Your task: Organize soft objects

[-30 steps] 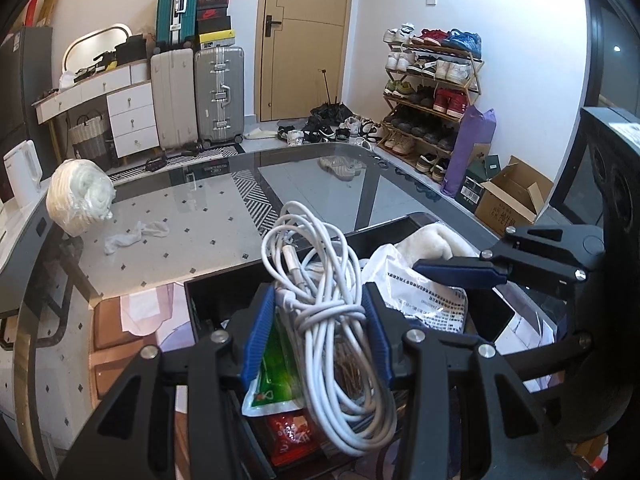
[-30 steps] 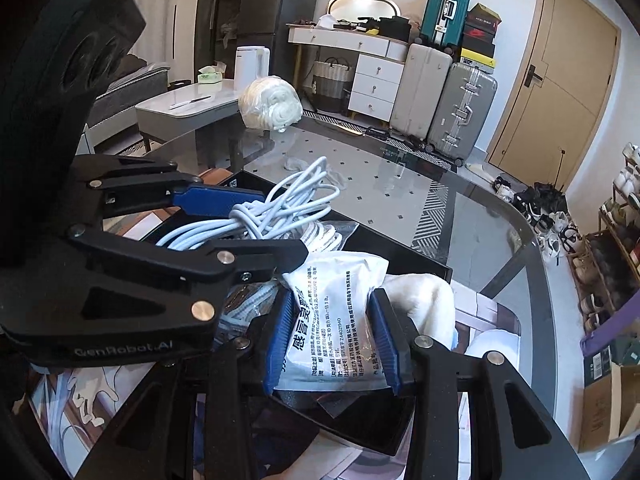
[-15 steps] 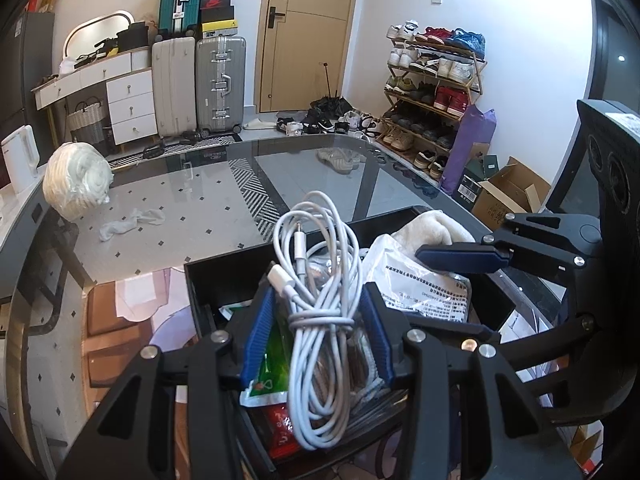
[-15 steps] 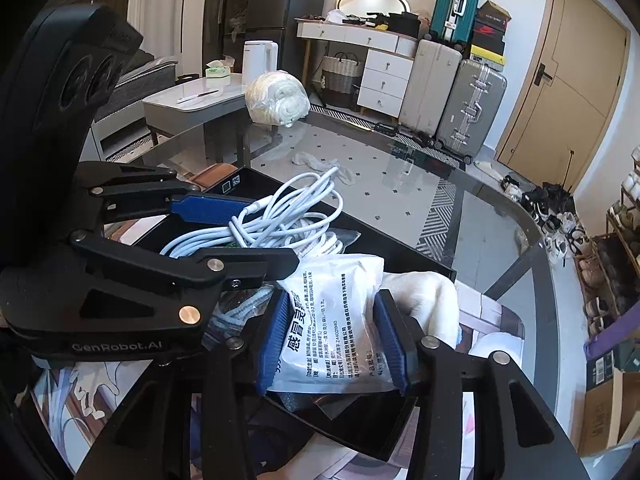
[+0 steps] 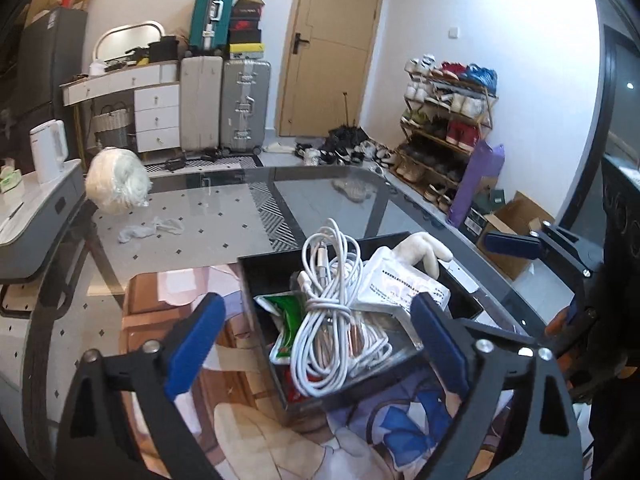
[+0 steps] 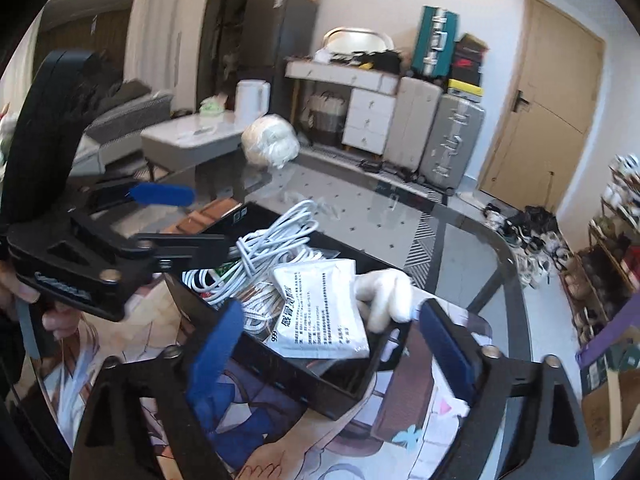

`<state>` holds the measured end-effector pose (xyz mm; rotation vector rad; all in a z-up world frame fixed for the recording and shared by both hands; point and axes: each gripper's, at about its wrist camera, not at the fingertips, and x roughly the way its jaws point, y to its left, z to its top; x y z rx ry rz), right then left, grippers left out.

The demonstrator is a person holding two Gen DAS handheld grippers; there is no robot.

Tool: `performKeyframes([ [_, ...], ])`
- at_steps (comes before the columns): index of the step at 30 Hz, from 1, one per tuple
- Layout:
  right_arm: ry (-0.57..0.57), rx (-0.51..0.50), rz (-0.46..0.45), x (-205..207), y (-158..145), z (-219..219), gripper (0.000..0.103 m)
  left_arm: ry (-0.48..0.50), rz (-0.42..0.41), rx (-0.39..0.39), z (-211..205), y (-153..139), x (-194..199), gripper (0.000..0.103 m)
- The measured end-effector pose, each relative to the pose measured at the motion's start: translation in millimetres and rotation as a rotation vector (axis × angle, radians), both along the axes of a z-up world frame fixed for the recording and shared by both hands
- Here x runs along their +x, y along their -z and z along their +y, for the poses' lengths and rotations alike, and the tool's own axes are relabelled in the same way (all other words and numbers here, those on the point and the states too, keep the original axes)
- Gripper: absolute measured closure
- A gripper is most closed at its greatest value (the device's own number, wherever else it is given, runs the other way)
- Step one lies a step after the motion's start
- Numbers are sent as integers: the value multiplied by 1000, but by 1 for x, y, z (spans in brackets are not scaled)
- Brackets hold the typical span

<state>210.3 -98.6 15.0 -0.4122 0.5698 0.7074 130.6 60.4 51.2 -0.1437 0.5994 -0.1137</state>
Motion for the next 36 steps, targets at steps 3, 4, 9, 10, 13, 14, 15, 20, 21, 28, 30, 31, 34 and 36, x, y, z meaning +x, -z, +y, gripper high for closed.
performKeyframes([
  [3,26,53,5,-8,0,-10,1,-23,-25,8,2,-1,-14,0],
  [4,30,64,12,-10,1,-14,1,-32,-30,15,2,0,-18,0],
  [9,47,121,-4,-30,8,-30,0,-92,-73,88,-7,8,-39,0],
  [10,46,135,-11,-34,9,-33,0,-95,-84,96,-8,9,-43,0],
  [13,39,169,-22,-47,16,-42,0,-104,-99,110,-13,16,-53,0],
  [14,38,169,-31,-51,18,-43,0,-107,-100,109,-14,17,-54,0],
  [15,35,174,-42,-56,20,-45,0,-107,-101,103,-15,20,-57,0],
  [20,20,200,-41,-62,26,-51,0,-120,-120,90,-18,29,-67,0],
  [21,27,209,-48,-64,28,-52,0,-121,-114,91,-18,30,-68,0],
  [28,28,236,-72,-70,24,-56,0,-109,-138,104,-23,29,-73,0],
  [30,23,241,-65,-69,24,-57,0,-113,-137,103,-22,29,-74,0],
  [31,21,242,-58,-68,24,-58,0,-116,-133,99,-21,30,-73,0],
  [34,25,242,-46,-67,25,-58,0,-134,-123,93,-19,31,-72,0],
  [36,21,244,-51,-67,24,-58,0,-136,-127,88,-19,31,-73,0],
])
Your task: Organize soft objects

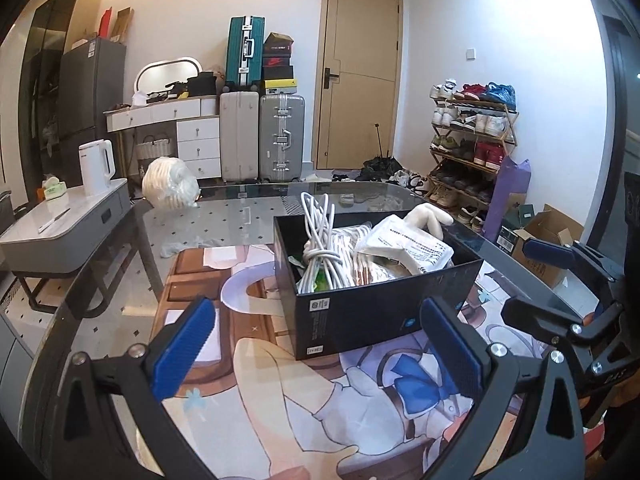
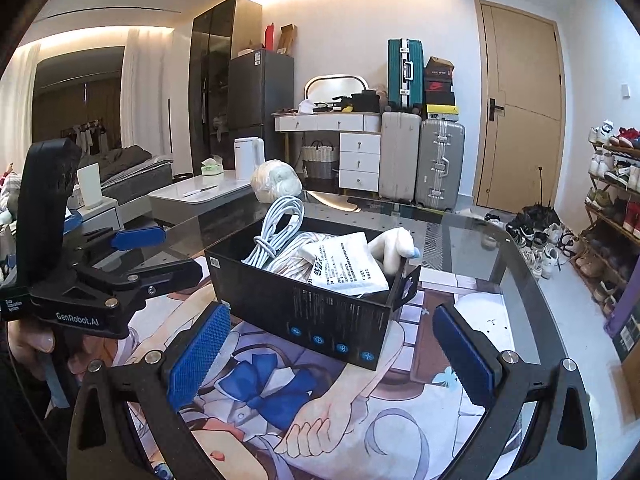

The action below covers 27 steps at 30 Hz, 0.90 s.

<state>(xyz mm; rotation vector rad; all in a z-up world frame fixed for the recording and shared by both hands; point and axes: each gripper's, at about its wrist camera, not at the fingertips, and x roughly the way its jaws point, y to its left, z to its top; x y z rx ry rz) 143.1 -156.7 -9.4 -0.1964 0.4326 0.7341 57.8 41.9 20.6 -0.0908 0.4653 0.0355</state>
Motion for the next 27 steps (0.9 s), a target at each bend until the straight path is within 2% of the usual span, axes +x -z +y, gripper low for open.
performKeyframes([
  [11,0,-5,-4,0,2,2,0,-11,-2,-27,6,2,1,0],
  [27,5,0,-5,0,3,1,0,-11,-8,-17,4,2,-1,0],
])
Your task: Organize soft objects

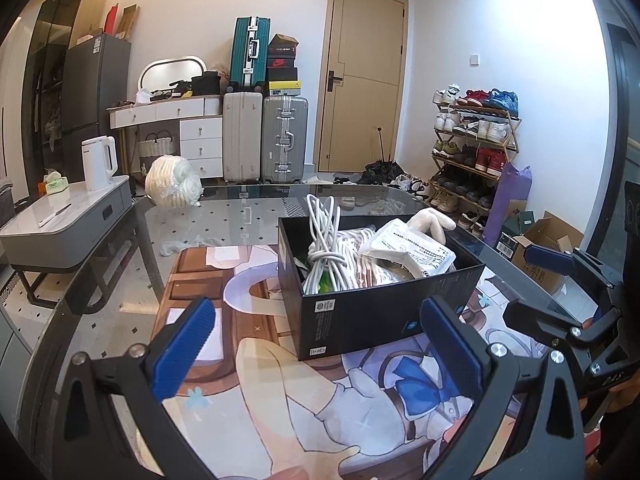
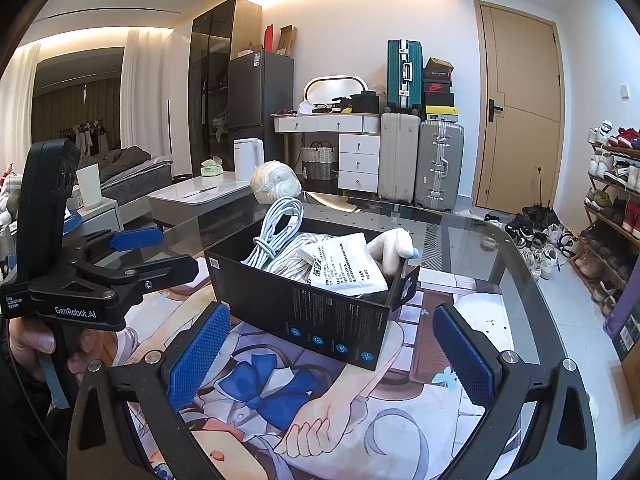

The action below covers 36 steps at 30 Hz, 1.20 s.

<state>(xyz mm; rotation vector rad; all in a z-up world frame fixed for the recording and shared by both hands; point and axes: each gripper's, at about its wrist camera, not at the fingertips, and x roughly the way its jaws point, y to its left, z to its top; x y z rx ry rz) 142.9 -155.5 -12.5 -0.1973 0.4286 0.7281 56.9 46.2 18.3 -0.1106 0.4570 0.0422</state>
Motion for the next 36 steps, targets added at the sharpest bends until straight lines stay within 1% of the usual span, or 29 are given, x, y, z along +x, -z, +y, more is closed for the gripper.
performKeyframes([
  [30,0,0,2,0,0,-1,0,0,1,12,-1,1,0,0],
  [36,-1,0,2,0,1,-1,0,-7,0,30,-2,1,-1,0],
])
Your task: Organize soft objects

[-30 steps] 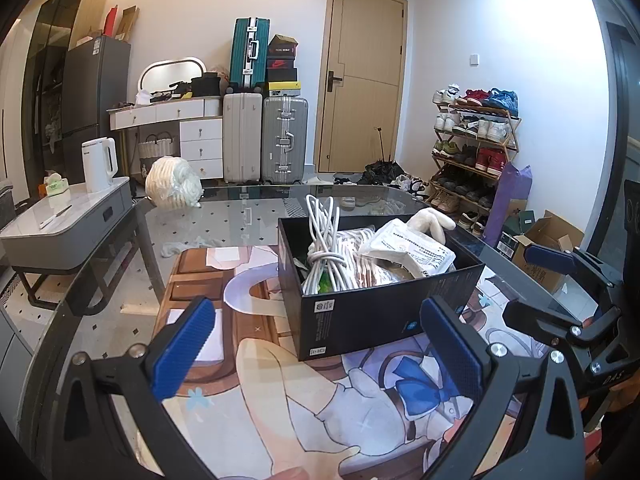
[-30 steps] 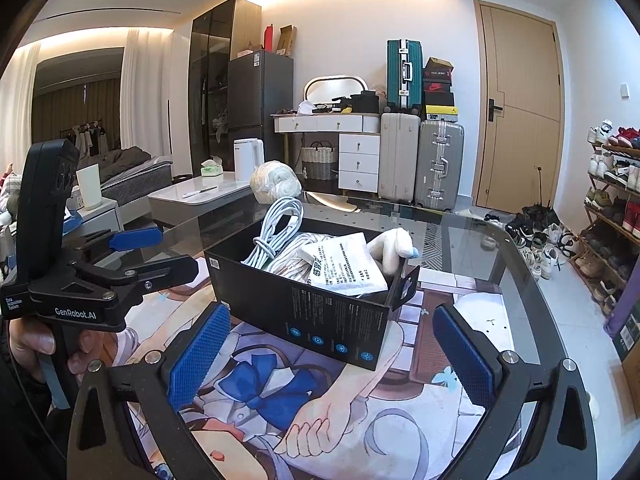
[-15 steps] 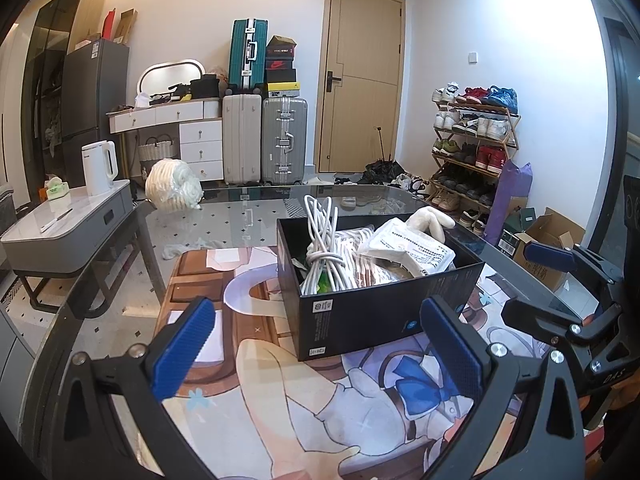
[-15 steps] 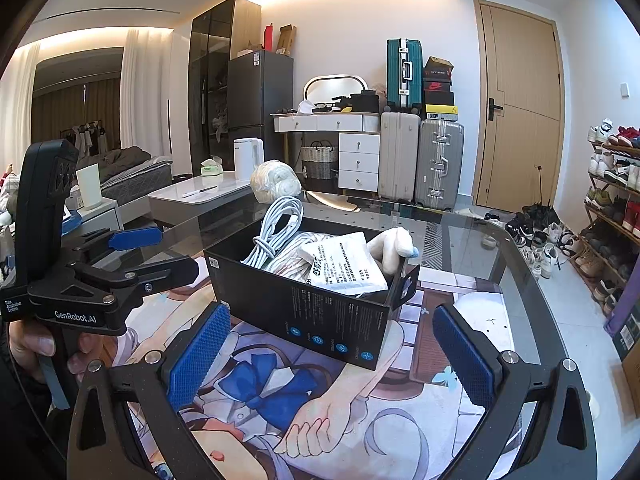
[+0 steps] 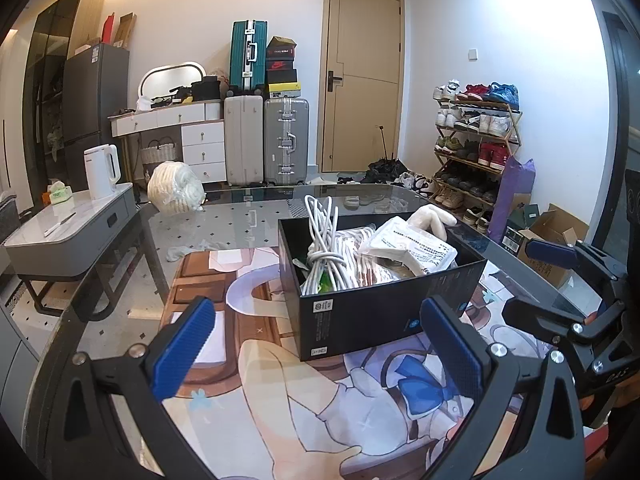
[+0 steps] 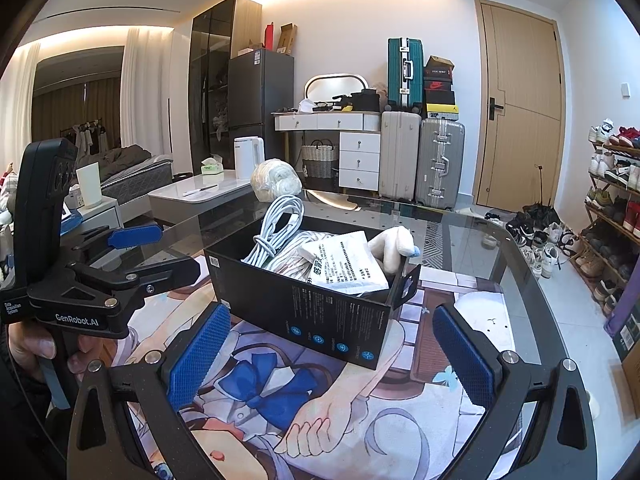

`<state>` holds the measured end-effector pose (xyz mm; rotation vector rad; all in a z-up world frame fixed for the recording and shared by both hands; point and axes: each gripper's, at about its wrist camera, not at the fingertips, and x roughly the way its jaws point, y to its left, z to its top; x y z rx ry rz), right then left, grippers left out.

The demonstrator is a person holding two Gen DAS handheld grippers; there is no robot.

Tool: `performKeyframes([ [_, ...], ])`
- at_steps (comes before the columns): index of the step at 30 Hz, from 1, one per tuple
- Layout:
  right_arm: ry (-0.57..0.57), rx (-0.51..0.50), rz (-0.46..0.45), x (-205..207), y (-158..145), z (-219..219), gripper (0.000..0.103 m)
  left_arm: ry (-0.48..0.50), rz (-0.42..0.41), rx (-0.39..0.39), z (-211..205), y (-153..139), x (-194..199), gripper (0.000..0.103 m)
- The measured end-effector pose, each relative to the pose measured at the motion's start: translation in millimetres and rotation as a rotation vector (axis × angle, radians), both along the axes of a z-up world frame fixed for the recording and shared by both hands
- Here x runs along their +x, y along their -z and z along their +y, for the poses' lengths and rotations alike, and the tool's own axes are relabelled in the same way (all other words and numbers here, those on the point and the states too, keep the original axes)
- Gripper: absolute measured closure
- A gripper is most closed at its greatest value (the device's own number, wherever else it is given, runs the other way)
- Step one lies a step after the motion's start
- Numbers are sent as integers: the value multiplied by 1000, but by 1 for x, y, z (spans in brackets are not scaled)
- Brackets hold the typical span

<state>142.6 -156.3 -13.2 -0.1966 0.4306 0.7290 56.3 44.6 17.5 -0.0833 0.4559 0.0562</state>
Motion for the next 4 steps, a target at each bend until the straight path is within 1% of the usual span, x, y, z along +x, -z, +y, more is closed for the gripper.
performKeyframes([
  [4,0,1,1,0,1,0,0,0,-1,10,0,0,0,0],
])
